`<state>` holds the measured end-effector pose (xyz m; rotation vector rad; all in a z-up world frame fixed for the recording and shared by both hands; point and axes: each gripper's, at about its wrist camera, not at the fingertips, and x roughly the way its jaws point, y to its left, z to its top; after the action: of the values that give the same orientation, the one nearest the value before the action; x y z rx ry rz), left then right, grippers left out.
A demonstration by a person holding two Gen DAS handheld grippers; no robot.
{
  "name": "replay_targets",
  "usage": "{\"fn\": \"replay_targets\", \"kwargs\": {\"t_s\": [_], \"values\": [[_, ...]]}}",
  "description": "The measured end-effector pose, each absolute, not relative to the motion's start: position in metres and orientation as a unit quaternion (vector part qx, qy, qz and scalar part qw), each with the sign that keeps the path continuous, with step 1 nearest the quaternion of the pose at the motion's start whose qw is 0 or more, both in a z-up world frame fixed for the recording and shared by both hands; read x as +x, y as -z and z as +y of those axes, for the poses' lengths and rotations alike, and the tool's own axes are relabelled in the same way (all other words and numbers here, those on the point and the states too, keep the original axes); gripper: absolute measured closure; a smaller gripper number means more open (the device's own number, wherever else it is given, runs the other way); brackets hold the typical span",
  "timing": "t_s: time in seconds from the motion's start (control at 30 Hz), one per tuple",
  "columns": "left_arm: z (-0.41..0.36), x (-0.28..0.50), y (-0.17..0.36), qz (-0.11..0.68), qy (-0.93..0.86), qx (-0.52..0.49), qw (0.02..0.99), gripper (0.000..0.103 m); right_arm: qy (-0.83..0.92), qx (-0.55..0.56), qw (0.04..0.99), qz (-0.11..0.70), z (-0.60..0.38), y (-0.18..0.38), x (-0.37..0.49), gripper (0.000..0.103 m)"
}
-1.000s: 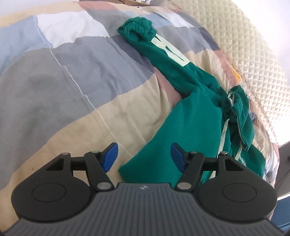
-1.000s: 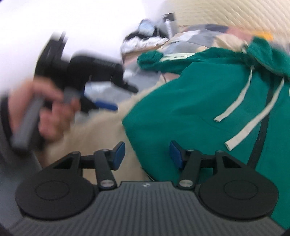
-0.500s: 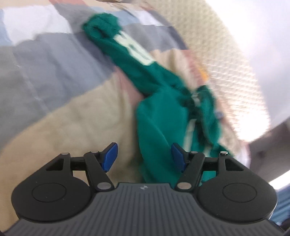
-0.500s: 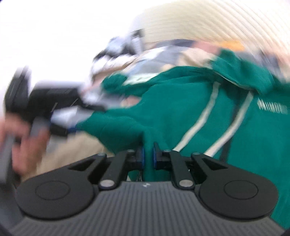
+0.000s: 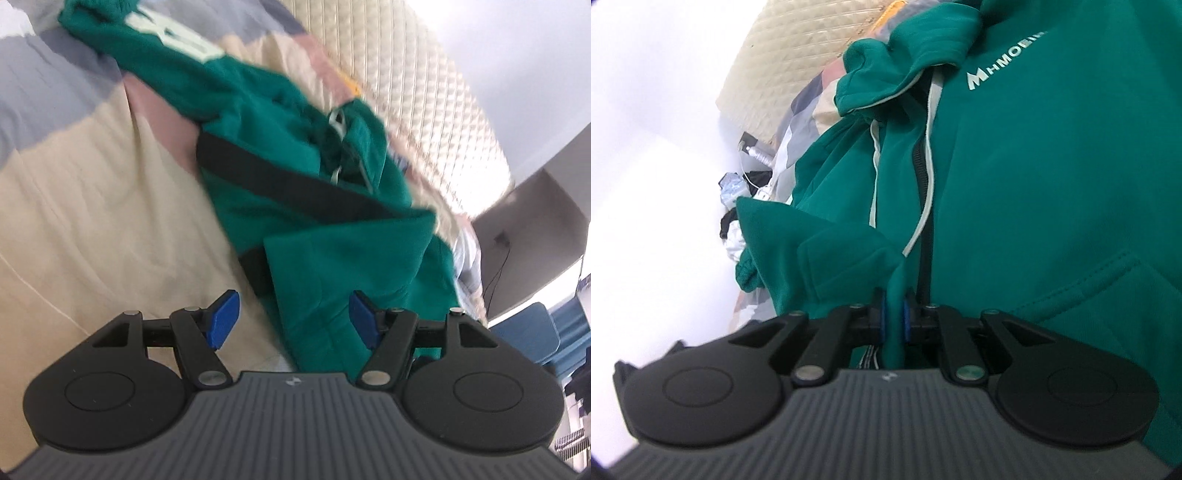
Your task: Fold large clothes
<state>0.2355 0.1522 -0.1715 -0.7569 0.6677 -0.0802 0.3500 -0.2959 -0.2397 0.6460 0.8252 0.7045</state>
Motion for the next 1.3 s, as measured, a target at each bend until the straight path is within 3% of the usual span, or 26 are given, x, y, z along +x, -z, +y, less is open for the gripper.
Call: {"fn": "replay_targets", "kwargs": {"t_s": [0.2,0.23,0.3,0.37,0.47,0.73,1.07,1.1,1.17,1.2,1.3], "values": [[0.143,0.253,0.178,0.287,0.022,-0.333,0.898,0.034,-0.334,0.286,0.813,0.382,-0.294,0.236,0.355,0.09],[0.144,0.258,0.18,0.283,0.015,-0.34,0.897,0.039,-0.335,0.282,0.814,0.381,-0.294,0.236,0.357,0.089],[0.144,0.261,0.181,0.286,0.003,-0.342,0.895,0.057,-0.335,0.274,0.819,0.377,-0.292,0.234,0.356,0.089],[0.144,0.257,0.177,0.294,-0.002,-0.338,0.894,0.082,-0.335,0.265,0.825,0.371,-0.291,0.232,0.353,0.089],[0.153,0.233,0.158,0.281,-0.008,-0.366,0.887,0.09,-0.339,0.249,0.833,0.359,-0.287,0.222,0.342,0.089],[0.166,0.122,0.094,0.23,-0.014,-0.399,0.888,0.092,-0.397,0.189,0.837,0.326,-0.272,0.191,0.293,0.082],[0.158,0.053,0.073,0.329,-0.098,-0.376,0.861,0.092,-0.413,0.06,0.858,0.3,-0.295,0.153,0.207,0.081],[0.158,0.051,0.073,0.34,-0.096,-0.373,0.858,0.092,-0.401,0.062,0.862,0.303,-0.303,0.151,0.202,0.076],[0.158,0.046,0.074,0.352,-0.096,-0.369,0.855,0.09,-0.369,0.07,0.874,0.309,-0.321,0.149,0.197,0.049],[0.157,0.045,0.074,0.357,-0.098,-0.363,0.855,0.088,-0.35,0.076,0.881,0.31,-0.33,0.149,0.198,0.044],[0.156,0.048,0.071,0.371,-0.096,-0.362,0.85,0.052,-0.275,0.113,0.902,0.313,-0.364,0.146,0.206,0.041]]}}
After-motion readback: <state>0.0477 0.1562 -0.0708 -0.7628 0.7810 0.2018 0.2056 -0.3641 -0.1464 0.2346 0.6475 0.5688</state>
